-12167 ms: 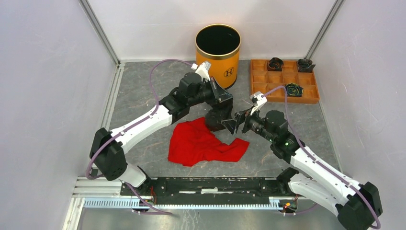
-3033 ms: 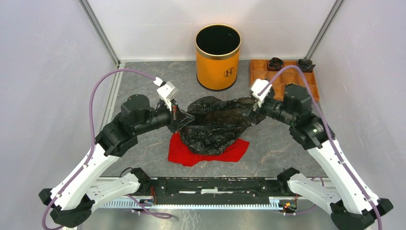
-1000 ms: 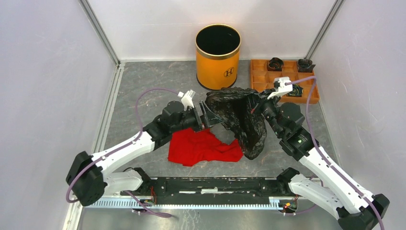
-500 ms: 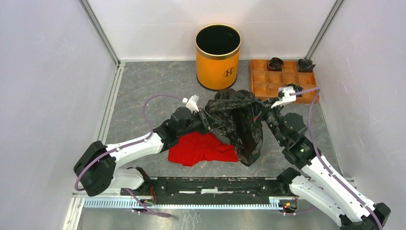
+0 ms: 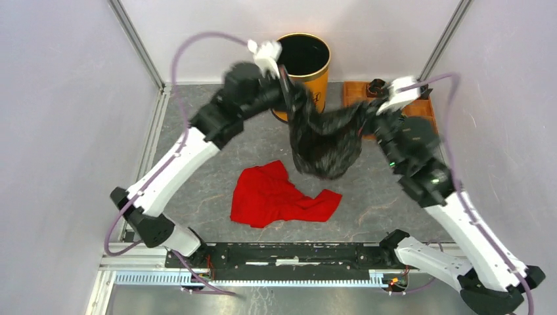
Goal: Put the trash bags into the trash bin
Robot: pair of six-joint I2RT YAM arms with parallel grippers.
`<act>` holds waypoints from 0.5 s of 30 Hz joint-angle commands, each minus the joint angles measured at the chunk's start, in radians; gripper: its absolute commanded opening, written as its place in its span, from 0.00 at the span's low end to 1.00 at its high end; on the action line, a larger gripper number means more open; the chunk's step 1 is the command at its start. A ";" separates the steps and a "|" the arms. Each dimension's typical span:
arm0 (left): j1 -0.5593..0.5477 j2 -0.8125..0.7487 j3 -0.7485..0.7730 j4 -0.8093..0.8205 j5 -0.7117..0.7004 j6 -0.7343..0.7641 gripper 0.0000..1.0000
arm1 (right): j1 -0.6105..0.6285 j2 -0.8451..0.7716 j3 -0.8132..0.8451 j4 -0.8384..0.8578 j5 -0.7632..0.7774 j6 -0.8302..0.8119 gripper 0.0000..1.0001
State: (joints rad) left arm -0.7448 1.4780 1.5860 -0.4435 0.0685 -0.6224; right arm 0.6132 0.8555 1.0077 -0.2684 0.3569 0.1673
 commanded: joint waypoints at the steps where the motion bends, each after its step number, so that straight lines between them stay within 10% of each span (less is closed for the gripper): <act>1: -0.041 -0.075 0.359 0.061 0.252 0.150 0.02 | -0.001 -0.009 0.405 0.094 -0.188 -0.159 0.01; 6: -0.047 -0.409 -0.240 0.399 0.037 0.079 0.02 | 0.001 -0.222 -0.037 0.334 -0.355 -0.102 0.01; 9: -0.044 -0.489 -0.590 0.264 -0.216 0.026 0.02 | 0.000 -0.289 -0.354 0.297 -0.330 -0.006 0.01; 15: -0.044 -0.475 -0.915 0.041 -0.159 -0.025 0.02 | 0.000 -0.390 -0.624 0.279 -0.379 0.129 0.01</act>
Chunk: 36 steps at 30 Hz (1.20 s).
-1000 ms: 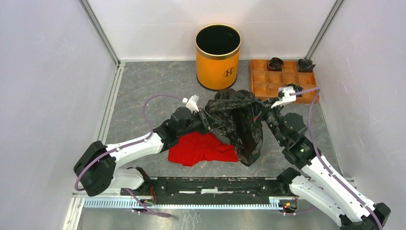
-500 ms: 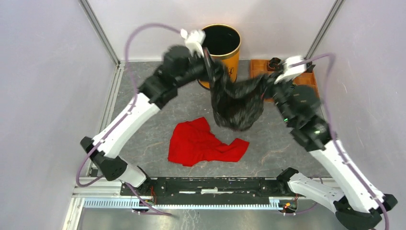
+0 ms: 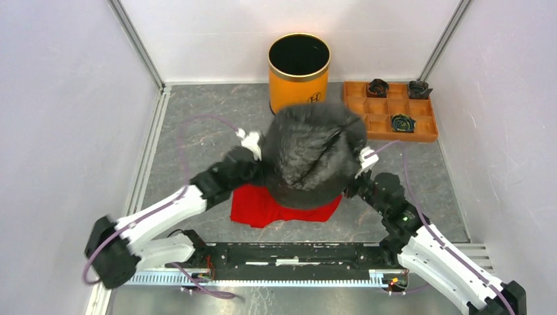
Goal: Put the trash bags into the trash bin
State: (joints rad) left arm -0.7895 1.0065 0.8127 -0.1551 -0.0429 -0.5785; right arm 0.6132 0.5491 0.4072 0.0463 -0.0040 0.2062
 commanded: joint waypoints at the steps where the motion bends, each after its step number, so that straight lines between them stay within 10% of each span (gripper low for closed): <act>1: 0.001 -0.042 -0.146 -0.240 -0.045 -0.069 0.02 | 0.000 -0.093 0.005 -0.043 0.021 0.077 0.01; 10: 0.001 -0.043 0.470 -0.233 0.004 0.114 0.02 | 0.001 0.202 0.717 -0.291 0.170 -0.163 0.01; 16: 0.001 0.032 0.381 -0.346 -0.186 -0.004 0.02 | 0.000 0.218 0.534 -0.332 0.288 -0.125 0.00; 23: 0.001 -0.113 0.006 -0.381 -0.085 -0.066 0.02 | 0.000 -0.049 -0.010 -0.186 0.091 0.086 0.00; 36: 0.001 -0.052 0.161 -0.516 -0.013 -0.034 0.02 | 0.000 0.245 0.325 -0.308 0.128 -0.082 0.00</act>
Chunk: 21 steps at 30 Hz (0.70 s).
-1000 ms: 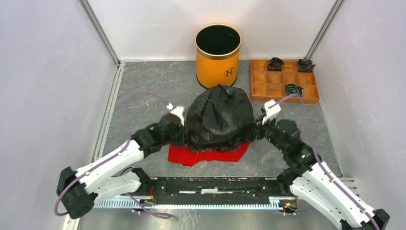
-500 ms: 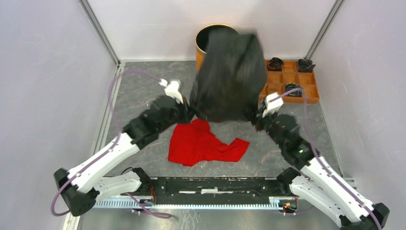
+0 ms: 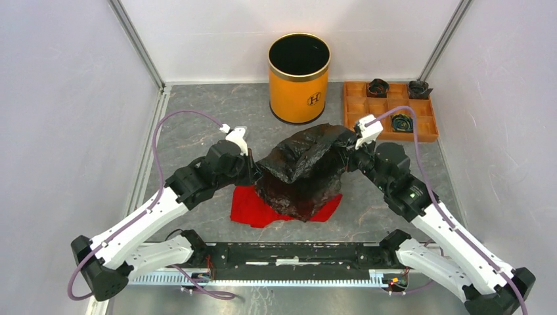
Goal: Put the trash bags into the trash bin
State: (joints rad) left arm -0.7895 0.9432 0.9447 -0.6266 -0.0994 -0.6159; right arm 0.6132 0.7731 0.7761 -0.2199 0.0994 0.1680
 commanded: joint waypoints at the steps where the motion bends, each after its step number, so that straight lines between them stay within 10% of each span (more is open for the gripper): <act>1: 0.001 -0.002 0.027 -0.020 0.072 0.002 0.02 | -0.001 0.001 -0.094 -0.020 0.021 -0.045 0.00; 7: -0.014 0.042 0.083 0.283 0.353 -0.055 0.02 | 0.001 -0.117 -0.163 0.074 -0.110 -0.047 0.00; 16: -0.128 0.489 0.494 0.379 0.315 -0.031 0.02 | 0.000 -0.017 0.066 0.093 -0.321 -0.080 0.02; 21: -0.129 0.603 0.575 0.369 0.358 -0.052 0.02 | -0.001 -0.045 0.049 0.098 -0.350 -0.044 0.32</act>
State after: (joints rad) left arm -0.9165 1.4925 1.4631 -0.2756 0.1951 -0.6365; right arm 0.6117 0.7517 0.8230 -0.1658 -0.1753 0.1062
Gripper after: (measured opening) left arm 0.028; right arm 0.217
